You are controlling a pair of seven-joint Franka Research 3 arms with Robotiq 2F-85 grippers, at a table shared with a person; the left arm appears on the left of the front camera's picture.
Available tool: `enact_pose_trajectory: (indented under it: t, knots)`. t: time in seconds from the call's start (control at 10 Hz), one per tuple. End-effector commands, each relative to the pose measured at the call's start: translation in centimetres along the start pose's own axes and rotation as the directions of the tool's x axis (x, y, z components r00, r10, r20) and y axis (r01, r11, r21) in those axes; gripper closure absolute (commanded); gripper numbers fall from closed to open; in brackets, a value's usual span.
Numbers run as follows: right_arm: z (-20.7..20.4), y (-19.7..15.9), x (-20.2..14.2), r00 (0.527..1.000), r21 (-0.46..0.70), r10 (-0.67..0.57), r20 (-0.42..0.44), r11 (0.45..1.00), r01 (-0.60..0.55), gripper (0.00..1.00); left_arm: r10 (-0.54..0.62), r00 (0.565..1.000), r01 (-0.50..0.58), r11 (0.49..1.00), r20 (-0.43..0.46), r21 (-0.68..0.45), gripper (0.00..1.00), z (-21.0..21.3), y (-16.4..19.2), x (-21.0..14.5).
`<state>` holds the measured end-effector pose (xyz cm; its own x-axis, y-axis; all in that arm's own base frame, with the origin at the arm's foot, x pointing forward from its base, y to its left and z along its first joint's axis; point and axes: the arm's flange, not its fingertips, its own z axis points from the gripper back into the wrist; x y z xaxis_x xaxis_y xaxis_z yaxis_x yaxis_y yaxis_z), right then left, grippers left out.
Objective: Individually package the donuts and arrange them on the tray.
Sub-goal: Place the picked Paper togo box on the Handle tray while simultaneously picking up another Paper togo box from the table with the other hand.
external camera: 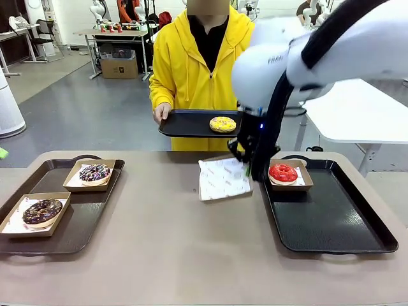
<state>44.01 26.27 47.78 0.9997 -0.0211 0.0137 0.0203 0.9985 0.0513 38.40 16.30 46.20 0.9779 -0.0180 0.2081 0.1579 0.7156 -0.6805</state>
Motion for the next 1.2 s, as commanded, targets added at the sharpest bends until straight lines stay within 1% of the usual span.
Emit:
enact_pose_trajectory:
  t: [0.0,0.2,0.4,0.5,0.7,0.9,1.0,1.1]
  knots:
    - [1.5,0.9,3.0,0.999,-0.010,-0.045,-0.018,0.999,0.044,1.00,-0.003,1.000,0.008,0.976,0.021,-0.219,0.00,2.4,3.7,1.6]
    - [2.9,2.3,6.2,0.997,-0.024,-0.065,-0.032,0.998,0.065,1.00,0.049,0.994,-0.011,0.930,0.095,-0.368,0.00,5.2,6.6,1.6]
    - [3.4,3.2,9.1,0.997,-0.010,-0.065,-0.039,0.998,0.065,1.00,0.128,0.988,-0.084,0.909,0.081,-0.408,0.00,7.0,9.8,1.5]
    - [3.2,3.2,10.6,0.996,-0.007,-0.073,-0.043,0.997,0.073,1.00,0.175,0.983,-0.134,0.889,0.055,-0.437,0.00,7.5,11.4,1.6]
    - [2.0,2.9,13.3,0.994,-0.007,-0.098,-0.056,0.995,0.097,1.00,0.260,0.966,-0.226,0.855,0.007,-0.468,0.00,7.9,14.0,1.3]
    - [0.9,2.7,14.9,0.994,-0.003,-0.095,-0.057,0.995,0.095,1.00,0.328,0.944,-0.294,0.833,-0.010,-0.469,0.00,7.7,15.6,1.1]
    - [0.2,2.8,15.7,0.995,-0.003,-0.077,-0.061,0.997,0.077,1.00,0.347,0.938,-0.311,0.826,-0.010,-0.470,0.00,7.6,16.2,0.9]
    - [-0.3,3.0,16.4,0.995,-0.005,-0.069,-0.074,0.998,0.069,1.00,0.287,0.958,-0.261,0.853,-0.011,-0.451,0.00,6.8,15.8,0.2]
